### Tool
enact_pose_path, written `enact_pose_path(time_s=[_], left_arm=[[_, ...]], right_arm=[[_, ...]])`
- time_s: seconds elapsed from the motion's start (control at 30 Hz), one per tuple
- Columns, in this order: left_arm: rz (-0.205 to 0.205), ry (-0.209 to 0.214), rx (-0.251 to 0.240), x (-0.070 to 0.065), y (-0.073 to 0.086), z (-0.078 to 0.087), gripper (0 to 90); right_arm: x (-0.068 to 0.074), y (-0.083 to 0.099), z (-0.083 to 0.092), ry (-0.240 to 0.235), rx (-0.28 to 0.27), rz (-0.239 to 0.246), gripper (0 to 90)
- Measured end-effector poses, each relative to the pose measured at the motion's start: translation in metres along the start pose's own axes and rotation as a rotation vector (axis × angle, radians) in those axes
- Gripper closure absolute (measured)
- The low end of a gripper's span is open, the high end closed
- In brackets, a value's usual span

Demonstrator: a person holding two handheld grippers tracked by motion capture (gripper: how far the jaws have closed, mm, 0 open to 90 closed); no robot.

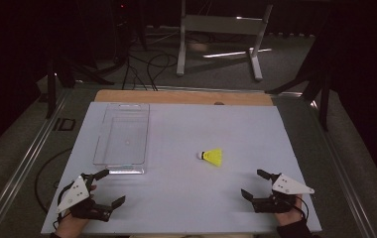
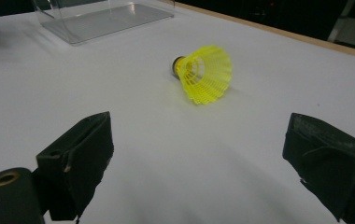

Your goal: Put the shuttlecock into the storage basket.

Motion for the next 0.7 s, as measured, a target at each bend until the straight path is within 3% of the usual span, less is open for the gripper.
enact_pose_path(time_s=[0.2, 0.43, 0.6, 0.7], left_arm=[[-0.002, -0.005, 0.006, 0.000, 0.000, 0.000, 0.2], [0.028, 0.000, 0.012, 0.000, -0.003, 0.001, 0.2], [0.073, 0.032, 0.001, 0.002, -0.011, 0.004, 0.2], [0.076, 0.064, 0.000, 0.001, -0.020, 0.005, 0.2]], right_arm=[[0.001, 0.000, -0.002, -0.006, 0.002, 0.004, 8.7], [0.000, -0.001, -0.001, -0.001, 0.000, -0.002, 8.7], [0.000, 0.001, -0.001, -0.001, 0.006, -0.007, 8.6], [-0.001, 0.001, -0.001, 0.001, 0.006, -0.017, 8.7]])
Point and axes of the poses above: each handheld gripper's, and its own axes: z roughly backward along the jaws, y roughly out of its underside, x roughly to its left, the point moved 3 cm from there along -z, roughly forward along the jaws, and after that the axes turned 6 degrees about z, right-handed, at the moved point
